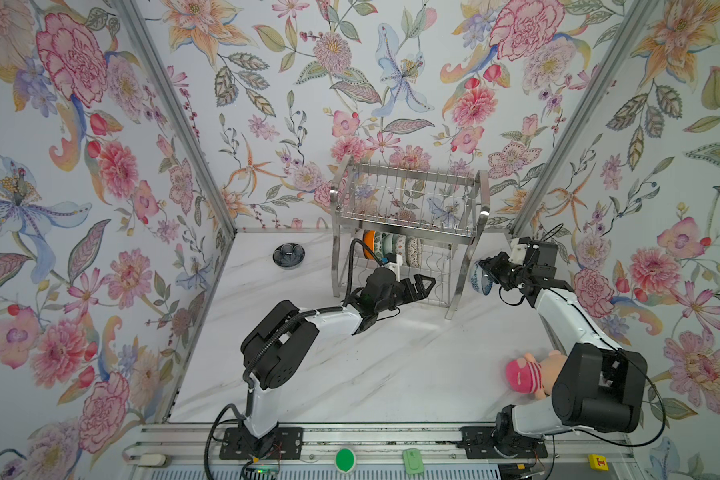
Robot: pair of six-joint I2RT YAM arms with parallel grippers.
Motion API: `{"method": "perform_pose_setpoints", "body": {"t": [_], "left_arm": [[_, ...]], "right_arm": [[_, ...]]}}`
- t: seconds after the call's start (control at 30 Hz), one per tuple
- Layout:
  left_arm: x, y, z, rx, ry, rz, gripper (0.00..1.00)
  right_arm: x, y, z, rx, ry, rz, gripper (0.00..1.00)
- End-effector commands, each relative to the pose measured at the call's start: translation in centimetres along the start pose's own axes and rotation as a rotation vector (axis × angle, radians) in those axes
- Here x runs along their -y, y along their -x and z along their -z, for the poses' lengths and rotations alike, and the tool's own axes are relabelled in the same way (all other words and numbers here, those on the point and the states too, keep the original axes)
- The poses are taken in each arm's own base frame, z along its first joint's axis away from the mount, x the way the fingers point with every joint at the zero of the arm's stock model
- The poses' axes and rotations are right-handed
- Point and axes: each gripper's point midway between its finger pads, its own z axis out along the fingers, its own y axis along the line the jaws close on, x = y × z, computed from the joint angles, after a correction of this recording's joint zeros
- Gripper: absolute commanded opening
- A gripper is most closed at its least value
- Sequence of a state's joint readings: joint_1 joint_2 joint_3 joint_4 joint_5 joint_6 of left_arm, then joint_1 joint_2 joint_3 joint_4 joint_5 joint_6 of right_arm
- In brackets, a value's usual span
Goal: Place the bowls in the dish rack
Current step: 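Lower the blue rose bowl upright into the rack slot beside the other bowls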
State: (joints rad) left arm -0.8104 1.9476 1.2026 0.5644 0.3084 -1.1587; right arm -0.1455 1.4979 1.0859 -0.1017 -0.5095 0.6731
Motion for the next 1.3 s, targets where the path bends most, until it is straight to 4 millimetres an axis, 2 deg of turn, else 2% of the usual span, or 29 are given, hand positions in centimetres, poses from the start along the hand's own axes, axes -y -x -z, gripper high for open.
{"method": "perform_pose_setpoints", "body": {"t": [0.0,0.57,0.83,1.27], "left_arm": [[0.7,0.1,-0.6,-0.009,0.015,-0.039,0.99],[0.3,-0.2,0.3,-0.027,0.059,-0.070,0.99],[0.1,-0.1,1.1,-0.024,0.082,-0.084,1.00],[-0.2,-0.2,1.9,-0.025,0.111,-0.102,0.99]], "right_arm": [[-4.9,3.2,0.2,0.064,0.193,0.048,0.00],[-9.5,2.8,-3.8,0.033,0.410,0.031,0.00],[-10.2,2.5,-5.8,0.002,0.494,-0.005,0.00],[-9.5,2.6,-8.7,-0.010,0.589,-0.110,0.00]]}}
